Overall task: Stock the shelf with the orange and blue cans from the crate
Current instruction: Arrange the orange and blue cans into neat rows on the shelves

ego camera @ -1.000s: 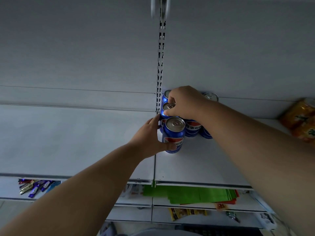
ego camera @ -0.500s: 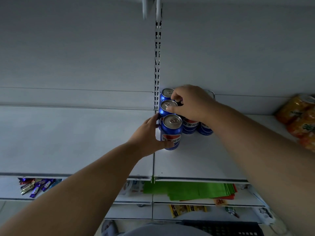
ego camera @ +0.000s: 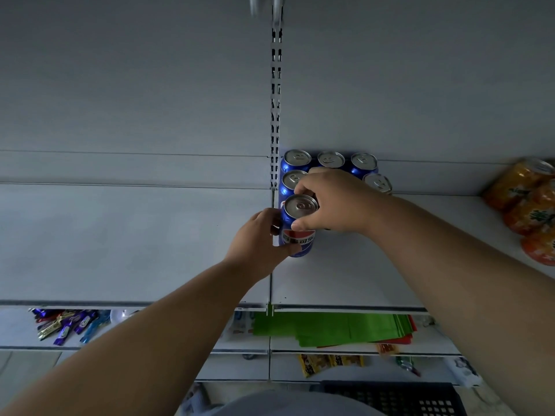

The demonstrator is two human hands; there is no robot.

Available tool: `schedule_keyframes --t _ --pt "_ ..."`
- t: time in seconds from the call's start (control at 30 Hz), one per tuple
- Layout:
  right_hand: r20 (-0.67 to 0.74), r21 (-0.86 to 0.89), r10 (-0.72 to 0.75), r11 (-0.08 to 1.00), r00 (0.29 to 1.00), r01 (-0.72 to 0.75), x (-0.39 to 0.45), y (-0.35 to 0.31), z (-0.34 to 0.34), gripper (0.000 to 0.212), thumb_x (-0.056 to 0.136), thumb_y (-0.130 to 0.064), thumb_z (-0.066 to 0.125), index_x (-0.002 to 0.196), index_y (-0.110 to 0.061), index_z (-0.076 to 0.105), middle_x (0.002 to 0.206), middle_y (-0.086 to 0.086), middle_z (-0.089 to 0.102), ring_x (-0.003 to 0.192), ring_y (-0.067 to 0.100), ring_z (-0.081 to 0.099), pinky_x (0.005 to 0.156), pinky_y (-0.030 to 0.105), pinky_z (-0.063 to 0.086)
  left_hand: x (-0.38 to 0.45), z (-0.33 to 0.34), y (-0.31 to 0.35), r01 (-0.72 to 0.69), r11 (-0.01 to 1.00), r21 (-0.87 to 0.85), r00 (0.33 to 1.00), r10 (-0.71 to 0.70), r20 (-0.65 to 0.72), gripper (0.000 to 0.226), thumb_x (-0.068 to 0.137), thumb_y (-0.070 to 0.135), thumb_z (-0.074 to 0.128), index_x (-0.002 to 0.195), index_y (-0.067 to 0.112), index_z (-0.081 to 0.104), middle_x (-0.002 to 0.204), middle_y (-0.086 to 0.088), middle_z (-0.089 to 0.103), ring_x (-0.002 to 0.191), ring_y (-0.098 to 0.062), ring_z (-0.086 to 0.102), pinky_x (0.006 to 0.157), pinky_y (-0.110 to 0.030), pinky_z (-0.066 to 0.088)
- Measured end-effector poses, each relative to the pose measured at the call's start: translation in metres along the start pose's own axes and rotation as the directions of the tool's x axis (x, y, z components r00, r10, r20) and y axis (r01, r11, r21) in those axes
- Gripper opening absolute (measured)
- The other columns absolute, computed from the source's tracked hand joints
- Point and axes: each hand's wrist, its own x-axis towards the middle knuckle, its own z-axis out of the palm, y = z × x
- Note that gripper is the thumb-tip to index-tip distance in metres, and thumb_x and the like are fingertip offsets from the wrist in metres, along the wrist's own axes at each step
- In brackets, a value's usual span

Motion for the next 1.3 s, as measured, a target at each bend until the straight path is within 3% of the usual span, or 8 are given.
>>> schedule_keyframes --t 0.4,0.53,0.63,0.7,0.9,1.07,1.17,1.3 --pt "-0.015 0.040 0.033 0.999 0.999 -0.033 -0.005 -0.007 0.003 0.068 0.066 -0.053 0.082 0.122 -0.023 0.058 0.110 -0.007 0.053 0.094 0.013 0.055 0.078 0.028 0.045 0.000 -0.005 0.000 0.002 1.000 0.031 0.998 -0.004 0.059 0.064 0.072 0.036 0.084 0.125 0.021 0.051 0.112 0.012 0.057 0.091 -0.003 0.054 0.066 -0.008 0.037" --pt "-0.145 0.207 0.112 0.975 0.983 -0.080 -0.026 0.007 0.009 0.067 0.067 -0.050 0.082 0.123 -0.021 0.059 0.104 -0.009 0.057 0.088 0.008 0.056 0.078 0.029 0.050 -0.008 -0.021 0.002 -0.008 0.999 0.051 1.000 0.008 0.005 0.077 0.069 0.051 0.082 0.131 0.022 0.046 0.118 0.010 0.055 0.095 -0.004 0.055 0.077 -0.018 0.046" --pt "-0.269 0.273 0.201 0.954 0.942 -0.125 -0.047 0.025 0.023 0.057 0.071 -0.045 0.081 0.118 -0.018 0.062 0.103 -0.009 0.059 0.088 0.009 0.059 0.072 0.021 0.045 -0.011 -0.041 0.017 -0.149 0.985 0.092 0.980 0.159 -0.119 0.063 0.077 0.054 0.069 0.126 0.018 0.051 0.110 0.011 0.053 0.092 -0.006 0.054 0.080 -0.020 0.047" --pt "-0.360 0.279 0.226 0.952 0.905 -0.127 -0.055 0.036 0.030 0.047 0.076 -0.036 0.080 0.115 -0.014 0.065 0.103 -0.003 0.063 0.088 0.012 0.061 0.070 0.021 0.045 -0.005 -0.050 0.031 -0.238 0.959 0.152 0.959 0.257 -0.120 0.050 0.083 0.047 0.066 0.122 0.018 0.055 0.110 0.009 0.055 0.094 -0.009 0.055 0.081 -0.023 0.048" --pt "-0.425 0.217 0.243 0.963 0.872 -0.162 -0.046 0.055 0.019 0.024 0.081 -0.023 0.075 0.102 -0.014 0.067 0.089 -0.002 0.056 0.075 0.014 0.054 0.063 0.025 0.039 0.049 -0.045 0.081 -0.350 0.874 0.338 0.935 0.345 0.077 0.041 0.087 0.037 0.068 0.124 0.020 0.058 0.117 0.003 0.059 0.108 -0.017 0.053 0.085 -0.027 0.041" --pt "-0.432 0.231 0.334 0.939 0.838 -0.255 -0.044 0.059 0.027 0.011 0.085 -0.022 0.066 0.086 -0.025 0.055 0.090 -0.003 0.053 0.070 0.008 0.048 0.056 0.012 0.027 0.094 -0.029 0.107 -0.423 0.788 0.448 0.905 0.345 0.249 0.021 0.085 0.046 0.064 0.091 0.027 0.057 0.084 0.006 0.058 0.079 -0.017 0.056 0.066 -0.033 0.044" --pt "-0.447 0.225 0.351 0.934 0.823 -0.276 -0.044 0.060 0.034 0.007 0.088 -0.023 0.062 0.094 -0.022 0.065 0.093 -0.002 0.057 0.075 0.010 0.050 0.057 0.016 0.032 0.103 -0.022 0.121 -0.455 0.734 0.504 0.884 0.303 0.357 0.022 0.077 0.048 0.058 0.079 0.026 0.059 0.079 0.004 0.061 0.072 -0.018 0.059 0.069 -0.040 0.055" --pt "-0.488 0.251 0.369 0.927 0.791 -0.278 -0.043 0.066 0.032 0.013 0.086 -0.021 0.062 0.098 -0.016 0.066 0.092 -0.004 0.057 0.078 0.011 0.049 0.060 0.020 0.032 0.115 -0.016 0.123 -0.474 0.716 0.513 0.867 0.279 0.412 0.021 0.069 0.051 0.054 0.066 0.031 0.046 0.074 0.009 0.055 0.068 -0.017 0.058 0.070 -0.044 0.056"
